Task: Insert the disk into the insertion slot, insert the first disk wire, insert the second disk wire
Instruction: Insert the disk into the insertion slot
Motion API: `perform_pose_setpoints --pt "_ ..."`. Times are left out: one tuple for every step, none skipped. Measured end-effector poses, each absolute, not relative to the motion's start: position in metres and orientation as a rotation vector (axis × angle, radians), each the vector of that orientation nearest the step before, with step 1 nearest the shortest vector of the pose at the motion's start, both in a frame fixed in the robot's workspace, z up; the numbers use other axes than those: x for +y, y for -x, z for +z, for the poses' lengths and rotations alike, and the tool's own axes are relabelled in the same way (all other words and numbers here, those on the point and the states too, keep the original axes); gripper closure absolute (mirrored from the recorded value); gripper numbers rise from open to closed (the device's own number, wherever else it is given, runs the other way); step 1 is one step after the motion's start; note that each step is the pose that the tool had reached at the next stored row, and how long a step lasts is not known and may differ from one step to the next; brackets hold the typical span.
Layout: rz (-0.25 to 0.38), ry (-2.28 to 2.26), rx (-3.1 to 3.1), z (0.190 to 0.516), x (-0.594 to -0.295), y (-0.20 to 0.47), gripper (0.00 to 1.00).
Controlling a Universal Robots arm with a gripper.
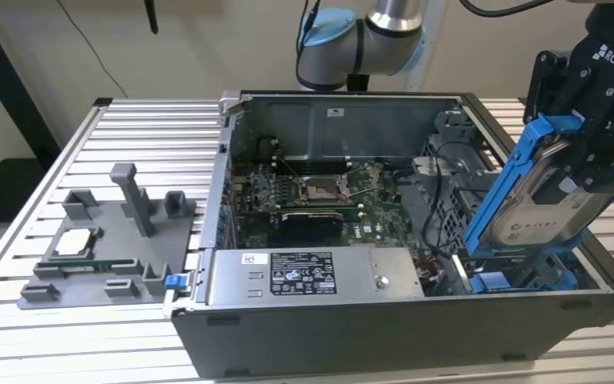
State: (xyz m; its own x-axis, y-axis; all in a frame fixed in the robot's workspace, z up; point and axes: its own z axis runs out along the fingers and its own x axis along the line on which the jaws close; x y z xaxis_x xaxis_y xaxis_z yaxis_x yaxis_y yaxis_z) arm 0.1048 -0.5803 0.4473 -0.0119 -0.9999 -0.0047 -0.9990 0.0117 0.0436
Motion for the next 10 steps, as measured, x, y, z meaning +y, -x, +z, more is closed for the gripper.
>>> perform_pose_setpoints --pt "-0.054 -2.189 -2.215 0.4469 -0.5803 -0.1048 1.0" --pt "-0.053 -2.189 -2.215 0.4467 -0.5803 -0.1048 1.0" --pt "-0.053 -2.189 -2.215 0.4467 -0.5803 -0.1048 1.0" --pt "-0.053 -2.189 -2.215 0.4467 -0.5803 -0.1049 1.0" --pt "-0.053 -2.189 -2.215 0.4466 -0.5803 -0.1048 1.0" --pt "-0.053 -2.189 -2.215 0.4465 -0.5803 -0.1048 1.0" --pt "-0.053 -2.189 -2.215 0.4465 -0.5803 -0.1048 1.0" --pt "-0.053 -2.189 -2.215 0.4464 -0.5803 -0.1048 1.0" --pt "-0.054 -2.189 -2.215 0.446 -0.5803 -0.1048 1.0" --pt "-0.054 -2.189 -2.215 0.4457 -0.5803 -0.1048 1.0"
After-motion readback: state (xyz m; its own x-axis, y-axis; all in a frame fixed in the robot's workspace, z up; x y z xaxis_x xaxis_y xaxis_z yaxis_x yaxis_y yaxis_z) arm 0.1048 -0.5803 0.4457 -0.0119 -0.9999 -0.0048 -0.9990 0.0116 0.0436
